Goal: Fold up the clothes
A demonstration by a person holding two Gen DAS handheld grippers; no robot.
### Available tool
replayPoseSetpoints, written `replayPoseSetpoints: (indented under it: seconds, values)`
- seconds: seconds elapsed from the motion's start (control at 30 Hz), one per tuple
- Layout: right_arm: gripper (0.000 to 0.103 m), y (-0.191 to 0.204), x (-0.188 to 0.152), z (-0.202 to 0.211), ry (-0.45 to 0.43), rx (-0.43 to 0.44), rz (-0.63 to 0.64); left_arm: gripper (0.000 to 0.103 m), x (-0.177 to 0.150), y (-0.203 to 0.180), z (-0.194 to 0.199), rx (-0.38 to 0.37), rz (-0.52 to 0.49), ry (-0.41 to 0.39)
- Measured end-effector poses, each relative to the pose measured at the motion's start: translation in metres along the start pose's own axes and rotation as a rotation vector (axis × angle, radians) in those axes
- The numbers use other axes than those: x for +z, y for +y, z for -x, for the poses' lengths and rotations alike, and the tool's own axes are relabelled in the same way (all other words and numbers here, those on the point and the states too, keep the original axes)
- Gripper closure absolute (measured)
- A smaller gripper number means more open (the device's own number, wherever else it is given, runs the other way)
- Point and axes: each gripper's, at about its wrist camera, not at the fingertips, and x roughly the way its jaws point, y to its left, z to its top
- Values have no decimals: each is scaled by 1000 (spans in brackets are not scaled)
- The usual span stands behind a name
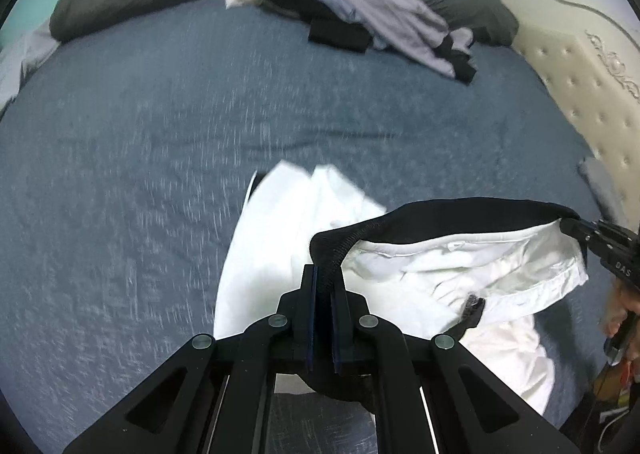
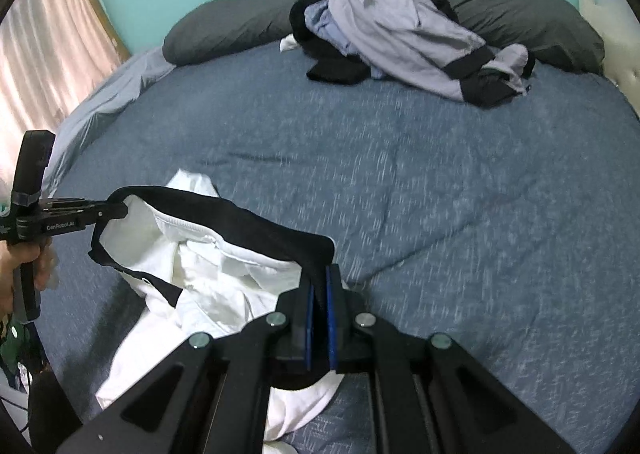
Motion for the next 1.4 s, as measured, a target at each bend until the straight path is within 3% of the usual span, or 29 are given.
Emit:
replayPoseSetpoints:
  seconds: [0.13, 0.27, 0.47, 0.63, 0.7, 0.73, 0.77, 0.87, 1.0, 1.13, 1.4]
  values:
    - [98, 4, -7, -5, 12, 0, 20, 95, -10, 3, -19, 23, -12, 56]
    - [98, 8, -15, -11, 24, 0, 40, 79, -13, 4, -24, 30, -15, 52]
    - [98, 11, -23, -14, 32, -2, 54, 69, -5, -1, -25, 48, -29, 25]
    - [98, 8, -24, -12, 29, -8, 54, 70, 0, -4, -37, 49, -39, 46]
    - [98, 7, -24, -13, 29, -7, 49, 78, 1, -3, -42, 34, -28, 52]
    - [98, 5, -23, -14, 29, -4, 43, 90, 1, -1, -43, 23, -17, 56]
    - [98, 4, -23, -14, 29, -1, 35, 93, 2, -1, -42, 23, -14, 53]
    - [98, -3, -22, -16, 36, 29, -1, 93, 1, -1, -39, 25, -27, 44]
    - [96, -25, -23, -23, 61, 123, -141, 93, 1, -3, -36, 24, -47, 41]
    - [77, -39, -19, -19, 54, 172, -224, 93, 3, -5, -32, 19, -56, 35]
    - [74, -18, -7, -18, 94, 140, -82, 93, 5, -8, -28, 16, -64, 31]
